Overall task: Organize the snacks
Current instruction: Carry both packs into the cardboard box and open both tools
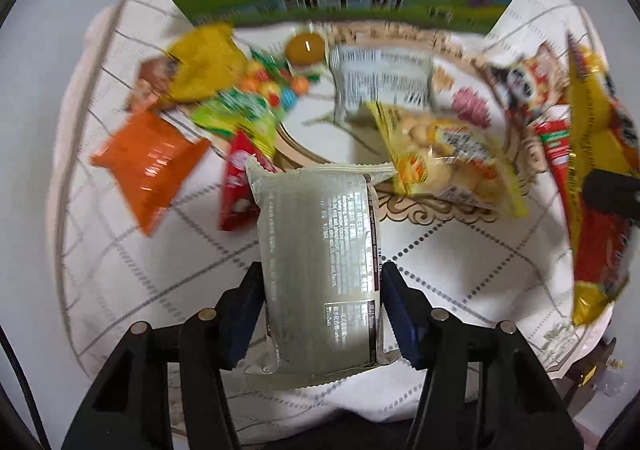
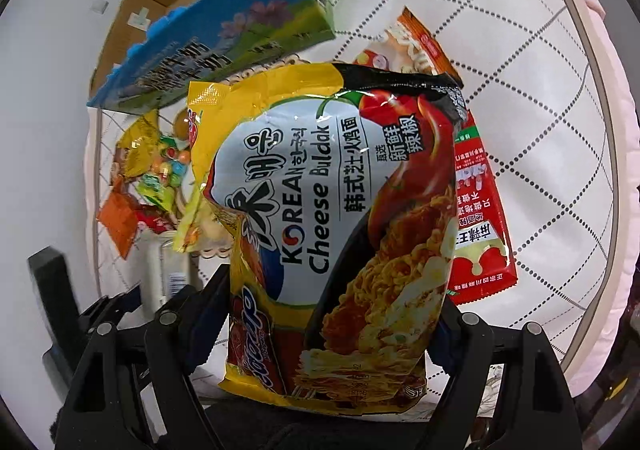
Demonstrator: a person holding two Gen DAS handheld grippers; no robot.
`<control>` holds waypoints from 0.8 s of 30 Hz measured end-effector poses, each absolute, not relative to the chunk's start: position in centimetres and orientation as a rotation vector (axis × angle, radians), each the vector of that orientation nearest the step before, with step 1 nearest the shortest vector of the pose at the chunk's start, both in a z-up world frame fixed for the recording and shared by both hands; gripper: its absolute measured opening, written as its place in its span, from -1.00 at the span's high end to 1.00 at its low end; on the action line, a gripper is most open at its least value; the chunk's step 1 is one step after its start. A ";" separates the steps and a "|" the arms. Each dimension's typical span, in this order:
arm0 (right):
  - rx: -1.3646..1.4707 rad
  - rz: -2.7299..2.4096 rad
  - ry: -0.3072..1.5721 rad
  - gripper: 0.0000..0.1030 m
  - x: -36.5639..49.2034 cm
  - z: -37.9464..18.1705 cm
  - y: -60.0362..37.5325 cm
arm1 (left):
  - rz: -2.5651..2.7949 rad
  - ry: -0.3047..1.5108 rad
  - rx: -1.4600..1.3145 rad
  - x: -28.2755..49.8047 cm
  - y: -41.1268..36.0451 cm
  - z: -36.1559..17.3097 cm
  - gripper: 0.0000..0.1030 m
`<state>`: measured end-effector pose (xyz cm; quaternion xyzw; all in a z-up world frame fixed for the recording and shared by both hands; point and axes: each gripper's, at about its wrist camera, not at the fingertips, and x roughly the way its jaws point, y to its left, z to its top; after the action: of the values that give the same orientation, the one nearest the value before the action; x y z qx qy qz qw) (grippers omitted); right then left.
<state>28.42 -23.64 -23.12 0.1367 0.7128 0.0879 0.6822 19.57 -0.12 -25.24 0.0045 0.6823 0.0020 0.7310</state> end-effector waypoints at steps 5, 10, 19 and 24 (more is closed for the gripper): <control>0.337 0.249 1.535 -0.66 30.0 -19.7 -23.3 | -0.021 1.410 -0.062 20.6 1.3 -18.7 -0.07; 0.364 0.302 1.445 -0.66 34.9 -16.0 -21.6 | -0.054 1.265 -0.087 28.0 1.5 -13.2 -0.08; 0.264 0.251 1.346 -0.66 49.2 -16.2 -16.2 | -0.068 1.283 -0.127 46.9 3.7 -15.4 -0.09; 0.216 0.203 1.403 -0.66 54.5 -20.9 -13.5 | -0.064 1.344 -0.137 52.9 4.6 -19.0 -0.09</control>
<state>54.55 -13.51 -20.86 0.0988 0.6429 0.0933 0.7538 52.87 4.65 -19.02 -0.0634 0.6219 -0.0294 0.7800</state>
